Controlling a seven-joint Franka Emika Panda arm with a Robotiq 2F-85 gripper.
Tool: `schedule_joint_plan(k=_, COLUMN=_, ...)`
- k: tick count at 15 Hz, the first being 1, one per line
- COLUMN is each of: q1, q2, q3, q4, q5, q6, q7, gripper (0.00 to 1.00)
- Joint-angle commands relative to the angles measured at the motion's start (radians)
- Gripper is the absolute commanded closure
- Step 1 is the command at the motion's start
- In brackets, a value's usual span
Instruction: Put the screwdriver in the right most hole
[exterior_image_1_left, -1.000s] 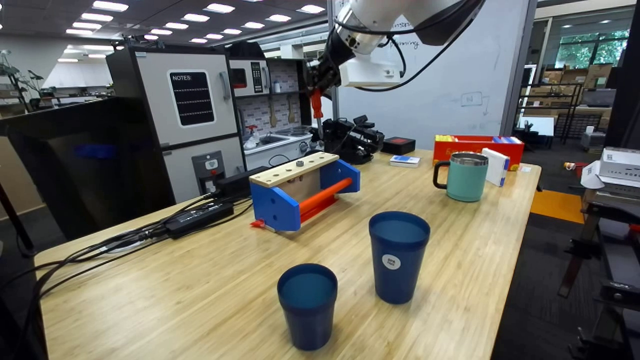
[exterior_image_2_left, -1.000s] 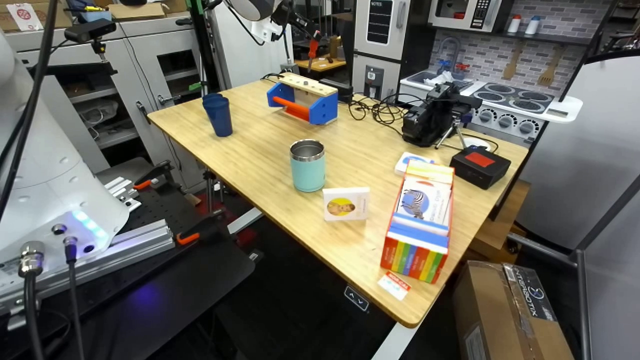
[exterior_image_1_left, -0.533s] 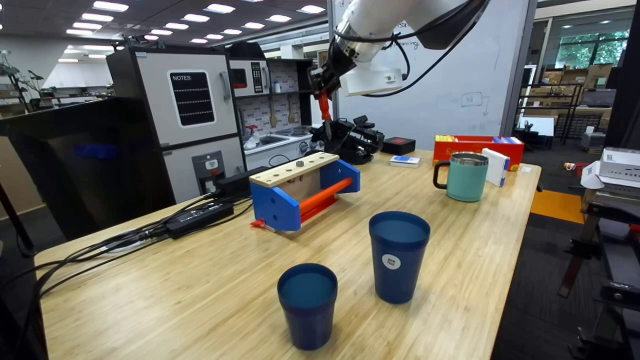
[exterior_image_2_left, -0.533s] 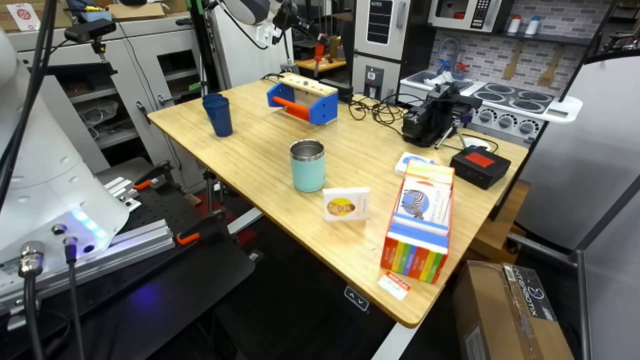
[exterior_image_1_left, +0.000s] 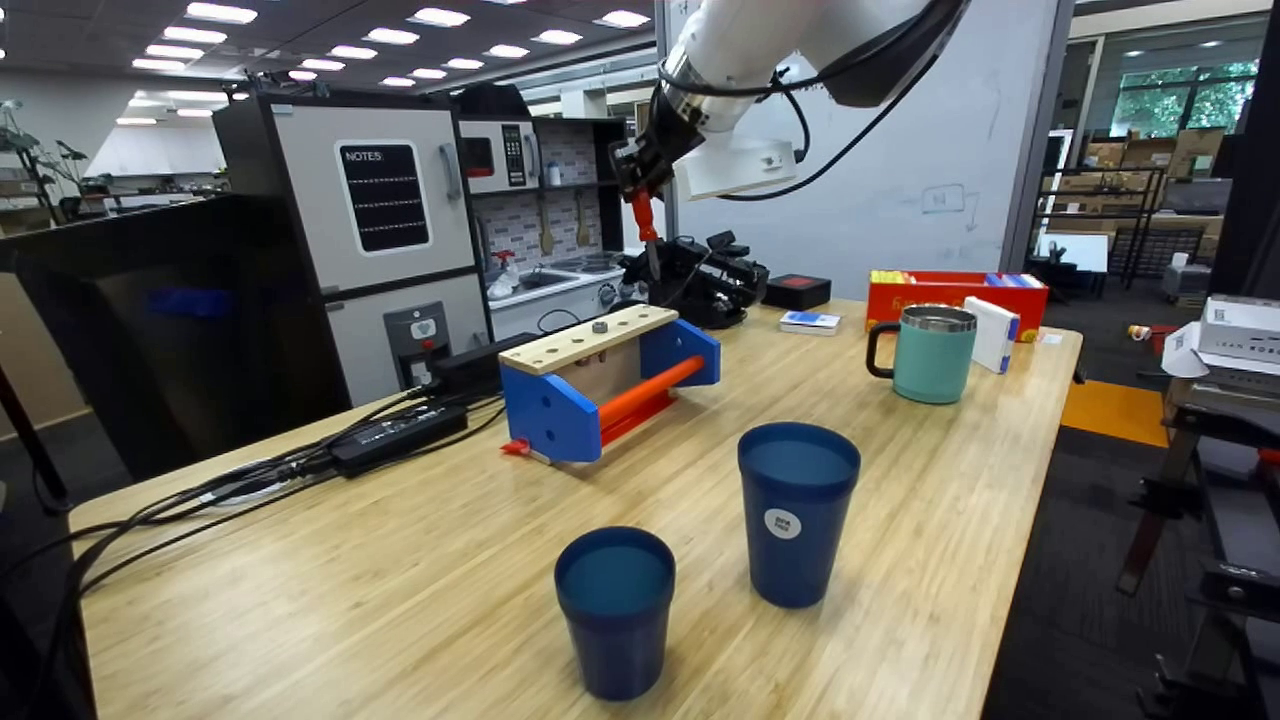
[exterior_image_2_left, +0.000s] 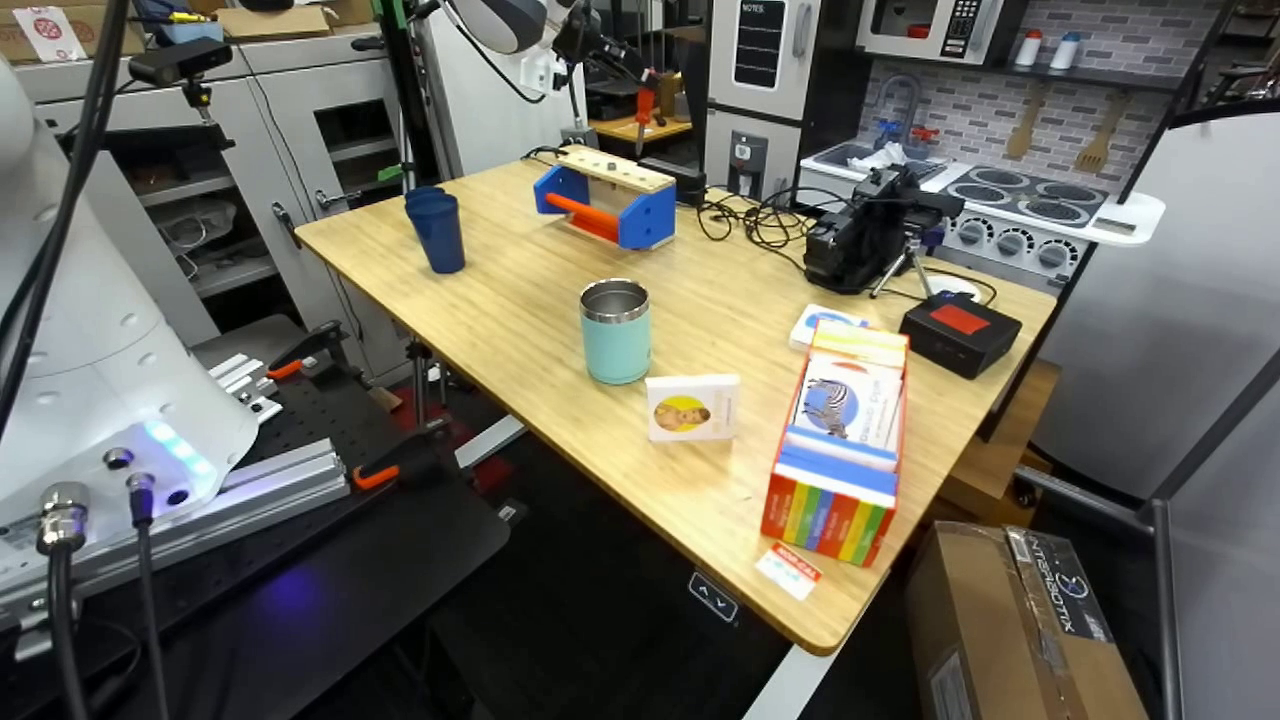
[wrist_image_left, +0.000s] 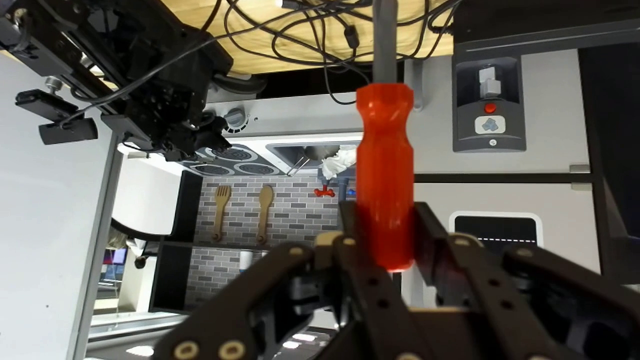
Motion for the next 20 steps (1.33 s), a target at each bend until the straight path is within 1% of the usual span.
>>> schedule_joint_plan(k=1, q1=0.0, q2=0.001, q3=0.0, q4=0.002, q5=0.0, q6=0.0, q7=-0.002, gripper=0.71)
schedule_joint_plan(k=9, q1=0.0, q2=0.001, q3=0.0, q4=0.003, q5=0.0, q6=0.0, q7=-0.005, gripper=0.71)
schedule_joint_plan(k=10, q1=0.001, q2=0.011, q3=-0.001, q4=0.023, q5=-0.024, q6=0.002, q7=0.008, gripper=0.93)
schedule_joint_plan(k=11, q1=-0.001, q2=0.021, q3=-0.001, q4=0.043, q5=-0.044, q6=0.011, q7=0.023, gripper=0.93)
schedule_joint_plan(k=15, q1=-0.003, q2=0.052, q3=0.002, q4=0.095, q5=-0.026, q6=0.006, q7=0.047, gripper=0.93)
schedule_joint_plan(k=20, q1=-0.005, q2=0.104, q3=0.007, q4=0.14, q5=-0.03, q6=0.024, q7=0.123, gripper=0.93)
